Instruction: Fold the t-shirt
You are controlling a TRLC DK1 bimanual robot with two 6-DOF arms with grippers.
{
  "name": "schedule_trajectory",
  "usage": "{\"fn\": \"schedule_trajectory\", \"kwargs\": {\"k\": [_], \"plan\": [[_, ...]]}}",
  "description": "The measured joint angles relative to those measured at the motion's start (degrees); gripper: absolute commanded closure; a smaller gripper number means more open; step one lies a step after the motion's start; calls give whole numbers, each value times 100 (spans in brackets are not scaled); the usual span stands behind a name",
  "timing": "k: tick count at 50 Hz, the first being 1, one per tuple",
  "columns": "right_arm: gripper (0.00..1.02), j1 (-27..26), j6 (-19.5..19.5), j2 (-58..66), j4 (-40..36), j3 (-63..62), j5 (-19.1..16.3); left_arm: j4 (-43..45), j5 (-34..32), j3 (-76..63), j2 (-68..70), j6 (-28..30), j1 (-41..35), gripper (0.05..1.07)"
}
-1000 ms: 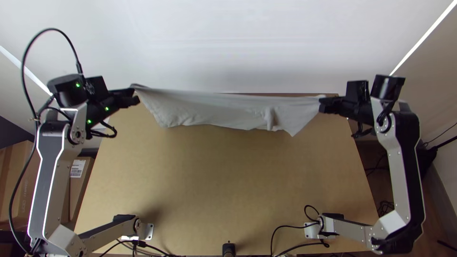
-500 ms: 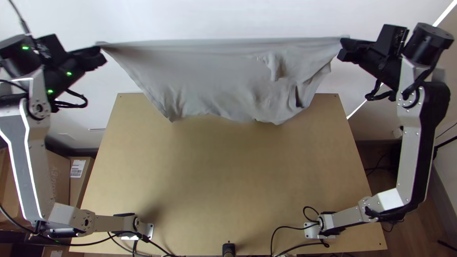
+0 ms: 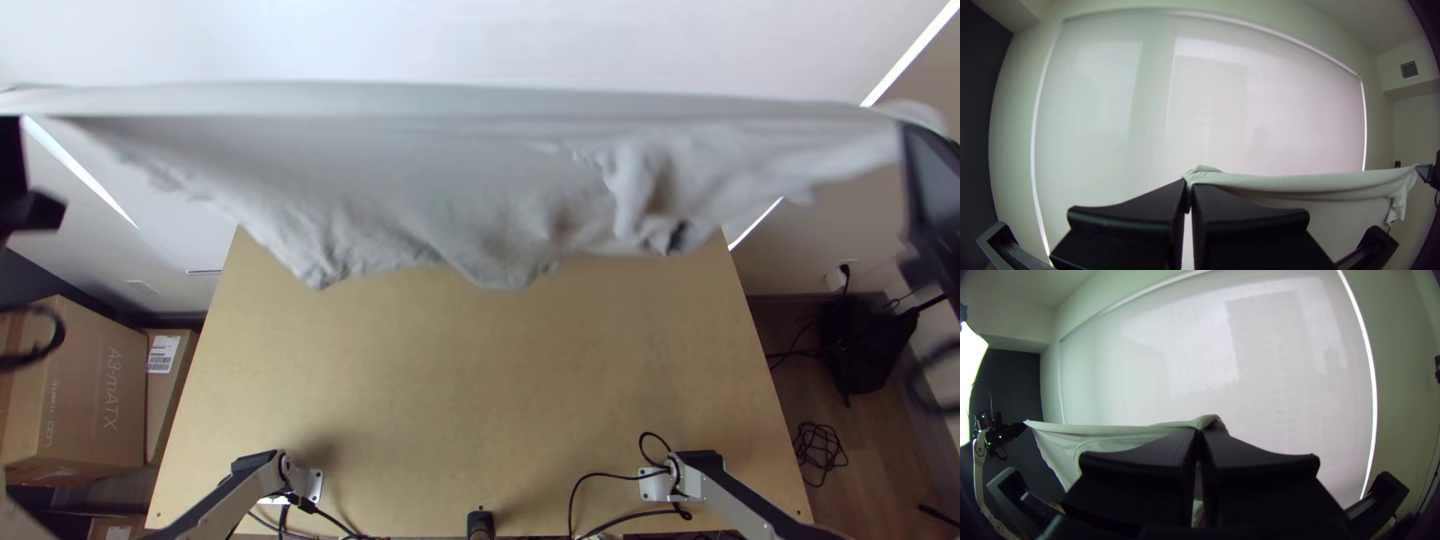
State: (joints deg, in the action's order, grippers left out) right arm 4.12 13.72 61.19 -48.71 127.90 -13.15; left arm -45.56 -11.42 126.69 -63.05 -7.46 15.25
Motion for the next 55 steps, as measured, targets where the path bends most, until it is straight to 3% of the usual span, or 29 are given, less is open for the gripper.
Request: {"fn": "schedule_trajectory", "kwargs": {"k": [9, 22, 30, 40, 47, 55], "plan": [[100, -17, 151, -767, -146, 42, 35, -258, 4, -4, 730, -4, -50, 105], [100, -17, 203, -804, -334, -479, 39, -1060, 9, -229, 780, -83, -887, 105], [100, 101, 328, -1023, -343, -2170, 98, -1652, -94, -1556, 1067, -243, -1204, 105], [100, 474, 678, -1397, -358, -4944, 181, -1779, -627, -4559, 1869, 68, -1231, 105], [100, 767, 763, -1648, -57, -6537, 181, -1467, -824, -6142, 2326, 170, -1231, 105], [100, 909, 798, -1572, 538, -7342, 186, -721, -876, -7053, 2253, 195, -1217, 105]]}}
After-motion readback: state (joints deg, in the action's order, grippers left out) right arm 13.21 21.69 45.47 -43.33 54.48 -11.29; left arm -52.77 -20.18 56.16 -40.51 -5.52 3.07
